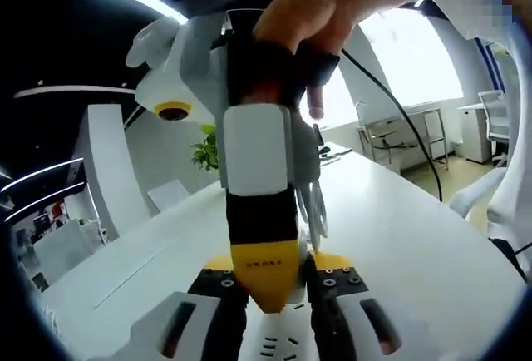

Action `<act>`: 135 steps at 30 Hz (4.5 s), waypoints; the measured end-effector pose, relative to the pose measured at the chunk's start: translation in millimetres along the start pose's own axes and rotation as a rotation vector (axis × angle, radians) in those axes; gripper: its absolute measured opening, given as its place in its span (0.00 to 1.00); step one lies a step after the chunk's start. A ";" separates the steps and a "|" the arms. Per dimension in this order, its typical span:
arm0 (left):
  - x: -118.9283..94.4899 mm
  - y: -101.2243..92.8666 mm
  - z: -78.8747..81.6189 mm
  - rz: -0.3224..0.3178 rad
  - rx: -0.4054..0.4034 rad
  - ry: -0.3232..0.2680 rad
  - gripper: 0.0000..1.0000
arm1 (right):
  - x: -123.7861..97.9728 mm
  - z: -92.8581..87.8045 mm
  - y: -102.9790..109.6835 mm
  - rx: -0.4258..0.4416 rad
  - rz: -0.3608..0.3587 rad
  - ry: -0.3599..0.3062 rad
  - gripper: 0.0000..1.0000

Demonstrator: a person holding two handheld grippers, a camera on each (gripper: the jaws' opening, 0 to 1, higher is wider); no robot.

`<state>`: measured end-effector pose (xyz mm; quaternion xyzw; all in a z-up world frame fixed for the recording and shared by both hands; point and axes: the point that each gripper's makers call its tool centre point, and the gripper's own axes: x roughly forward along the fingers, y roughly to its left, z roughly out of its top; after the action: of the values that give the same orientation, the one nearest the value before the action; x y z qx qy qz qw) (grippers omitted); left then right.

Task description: Straighten the power strip on the desk, plug the charger into it

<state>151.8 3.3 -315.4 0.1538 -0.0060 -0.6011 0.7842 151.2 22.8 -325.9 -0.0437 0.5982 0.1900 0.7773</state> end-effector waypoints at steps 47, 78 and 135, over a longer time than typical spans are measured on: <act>2.6 -2.9 -12.2 0.008 0.030 0.071 0.31 | -18.6 4.4 -0.1 -0.225 -0.094 0.047 0.01; 6.6 0.6 -13.2 0.016 0.011 0.064 0.31 | -20.8 1.4 -1.0 -0.251 -0.051 0.051 0.01; 11.0 1.6 -19.7 0.025 0.060 0.085 0.32 | -22.7 8.8 -5.0 -0.281 -0.070 0.047 0.01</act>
<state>160.2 -2.1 -335.7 0.2026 0.0071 -0.5836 0.7863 156.2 15.2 -302.7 -0.1773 0.5819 0.2437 0.7554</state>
